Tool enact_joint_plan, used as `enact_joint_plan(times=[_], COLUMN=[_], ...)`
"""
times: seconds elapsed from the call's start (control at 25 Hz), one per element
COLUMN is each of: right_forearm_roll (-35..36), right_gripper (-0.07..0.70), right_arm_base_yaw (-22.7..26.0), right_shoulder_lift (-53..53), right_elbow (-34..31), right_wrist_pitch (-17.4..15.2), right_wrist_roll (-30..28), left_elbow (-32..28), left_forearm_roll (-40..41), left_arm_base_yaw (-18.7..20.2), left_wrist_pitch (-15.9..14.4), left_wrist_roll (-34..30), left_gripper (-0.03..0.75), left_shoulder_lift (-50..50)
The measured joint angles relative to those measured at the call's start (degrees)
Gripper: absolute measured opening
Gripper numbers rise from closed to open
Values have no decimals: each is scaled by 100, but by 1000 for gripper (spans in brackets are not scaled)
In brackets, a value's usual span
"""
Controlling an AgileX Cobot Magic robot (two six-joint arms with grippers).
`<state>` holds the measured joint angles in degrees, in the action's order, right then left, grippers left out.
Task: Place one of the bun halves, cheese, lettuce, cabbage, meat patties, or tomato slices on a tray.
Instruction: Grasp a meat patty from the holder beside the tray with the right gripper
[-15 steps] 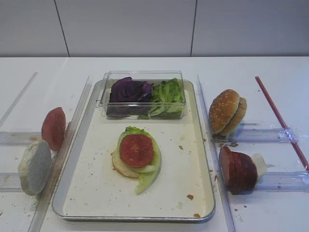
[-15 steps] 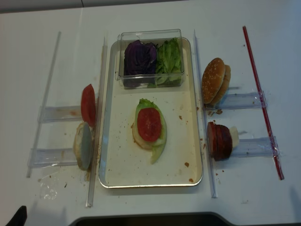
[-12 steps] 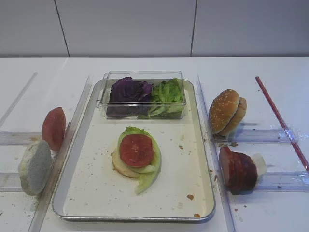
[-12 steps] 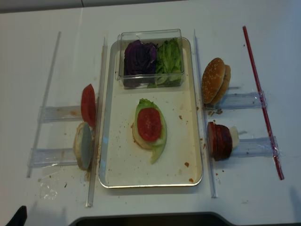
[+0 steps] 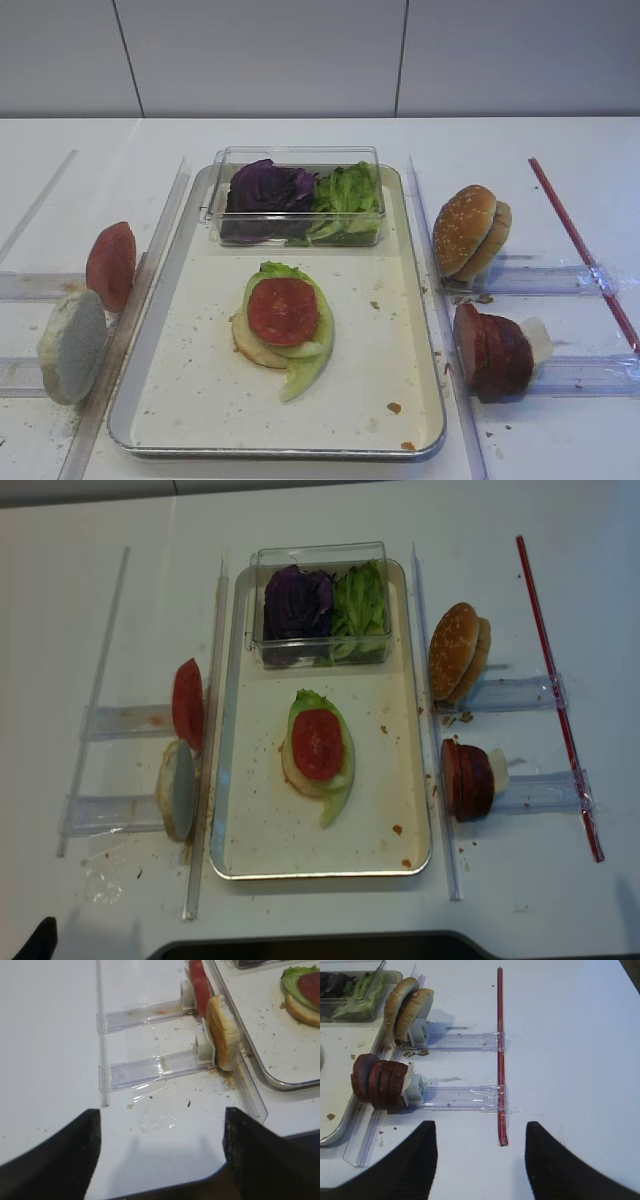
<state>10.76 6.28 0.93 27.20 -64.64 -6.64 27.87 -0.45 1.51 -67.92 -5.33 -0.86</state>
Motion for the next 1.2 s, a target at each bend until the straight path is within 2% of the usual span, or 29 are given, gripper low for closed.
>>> enact_joint_plan(times=[0.32,0.48,0.68,0.8,1.0,1.08,1.2], right_forearm_roll=[-11,-122,-171,-171,-153,-80,-55], right_gripper=[405,405,405,405,405,405,405], right_arm_base_yaw=[0,0,0,0,0,0,-99], right_shoulder_lift=[0,-162,-1057,-1749,-3151,-3658,-4316], right_elbow=[126,570,1389,1919,2959,3347,3809], right_wrist_pitch=[114,178,205,27,-656,-783,-794], right_wrist_roll=[0,-10,-10,-10,-233,-278,-308], left_elbow=[0,0,0,0,0,0,0], left_forearm_roll=[-10,-10,-10,-10,-10,-10,-10], left_arm_base_yaw=[0,0,0,0,0,0,0], left_wrist_pitch=[0,0,0,0,0,0,0], left_wrist_roll=[0,11,11,11,11,11,11], left_gripper=[472,472,472,472,472,472,472], left_shoulder_lift=[0,0,0,0,0,0,0])
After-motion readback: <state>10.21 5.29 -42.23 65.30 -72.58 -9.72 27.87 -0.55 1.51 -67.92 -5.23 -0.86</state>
